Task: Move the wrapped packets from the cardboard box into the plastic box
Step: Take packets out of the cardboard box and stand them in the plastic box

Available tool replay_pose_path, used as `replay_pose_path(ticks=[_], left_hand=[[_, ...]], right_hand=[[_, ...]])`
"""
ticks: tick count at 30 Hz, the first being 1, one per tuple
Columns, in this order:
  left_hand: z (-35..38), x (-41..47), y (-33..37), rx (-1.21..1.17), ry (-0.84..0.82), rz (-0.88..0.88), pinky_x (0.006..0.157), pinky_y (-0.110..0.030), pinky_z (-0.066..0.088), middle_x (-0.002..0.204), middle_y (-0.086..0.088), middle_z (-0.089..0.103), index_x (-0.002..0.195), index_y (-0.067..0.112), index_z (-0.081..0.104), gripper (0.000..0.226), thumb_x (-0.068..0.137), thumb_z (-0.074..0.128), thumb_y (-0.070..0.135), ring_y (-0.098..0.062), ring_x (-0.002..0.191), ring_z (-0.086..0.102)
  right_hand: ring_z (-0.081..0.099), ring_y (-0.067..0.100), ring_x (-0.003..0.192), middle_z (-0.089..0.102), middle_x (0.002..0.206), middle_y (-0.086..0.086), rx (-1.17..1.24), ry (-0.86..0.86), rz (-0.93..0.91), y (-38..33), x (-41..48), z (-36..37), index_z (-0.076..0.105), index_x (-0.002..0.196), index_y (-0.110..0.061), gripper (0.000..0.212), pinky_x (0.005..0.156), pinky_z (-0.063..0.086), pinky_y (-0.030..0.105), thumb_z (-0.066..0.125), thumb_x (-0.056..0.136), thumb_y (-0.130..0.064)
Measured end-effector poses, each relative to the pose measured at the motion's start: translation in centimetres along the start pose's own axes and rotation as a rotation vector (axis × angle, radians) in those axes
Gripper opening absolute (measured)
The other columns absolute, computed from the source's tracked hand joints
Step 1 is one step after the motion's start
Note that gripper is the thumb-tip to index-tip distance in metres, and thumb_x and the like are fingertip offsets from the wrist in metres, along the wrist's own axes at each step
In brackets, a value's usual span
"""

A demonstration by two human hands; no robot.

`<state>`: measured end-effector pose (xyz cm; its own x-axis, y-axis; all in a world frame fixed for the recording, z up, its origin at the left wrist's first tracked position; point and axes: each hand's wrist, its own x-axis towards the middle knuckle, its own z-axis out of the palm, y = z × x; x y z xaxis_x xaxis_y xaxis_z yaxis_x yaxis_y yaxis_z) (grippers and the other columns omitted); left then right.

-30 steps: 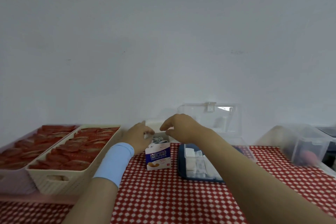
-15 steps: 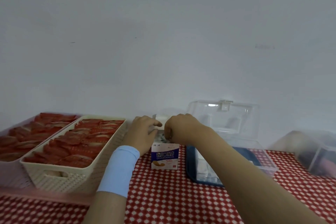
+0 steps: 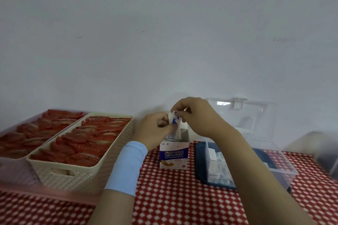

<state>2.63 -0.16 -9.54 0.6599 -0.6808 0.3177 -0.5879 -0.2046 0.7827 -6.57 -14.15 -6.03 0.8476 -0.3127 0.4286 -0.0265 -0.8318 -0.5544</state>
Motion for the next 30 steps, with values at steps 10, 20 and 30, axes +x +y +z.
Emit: replay_pose_path(ticks=[10,20,30], left_hand=[[-1.2,1.0,-1.8,-0.328,0.228,-0.095,0.064,-0.024,0.055,0.089,0.002,0.076,0.094,0.011,0.068,0.006,0.092,0.066,0.017,-0.012,0.080,0.073],[-0.9,1.1,-2.0,-0.348,0.121,-0.156,0.084,-0.035,0.053,0.085,0.025,0.074,0.111,0.027,0.048,0.010,0.104,0.042,0.029,-0.002,0.087,0.069],[-1.4,1.5,-1.5,-0.277,0.291,-0.082,0.058,-0.019,0.050,0.082,0.004,0.075,0.084,0.007,0.064,0.009,0.088,0.070,0.012,-0.006,0.069,0.070]], right_hand=[[0.062,-0.001,0.083,0.070,0.092,-0.019,-0.187,-0.107,0.153,0.9,-0.9,2.1,0.076,0.093,-0.035,0.012,0.079,0.054,0.024,0.072,0.088,-0.024],[0.064,0.008,0.084,0.071,0.083,-0.015,-0.488,-0.273,0.133,0.6,-0.5,2.8,0.079,0.088,-0.033,0.006,0.076,0.057,0.029,0.073,0.086,-0.032],[0.065,0.009,0.070,0.068,0.074,-0.016,0.013,0.034,0.138,0.9,-1.7,-2.3,0.074,0.078,-0.032,0.013,0.064,0.050,0.022,0.076,0.086,-0.022]])
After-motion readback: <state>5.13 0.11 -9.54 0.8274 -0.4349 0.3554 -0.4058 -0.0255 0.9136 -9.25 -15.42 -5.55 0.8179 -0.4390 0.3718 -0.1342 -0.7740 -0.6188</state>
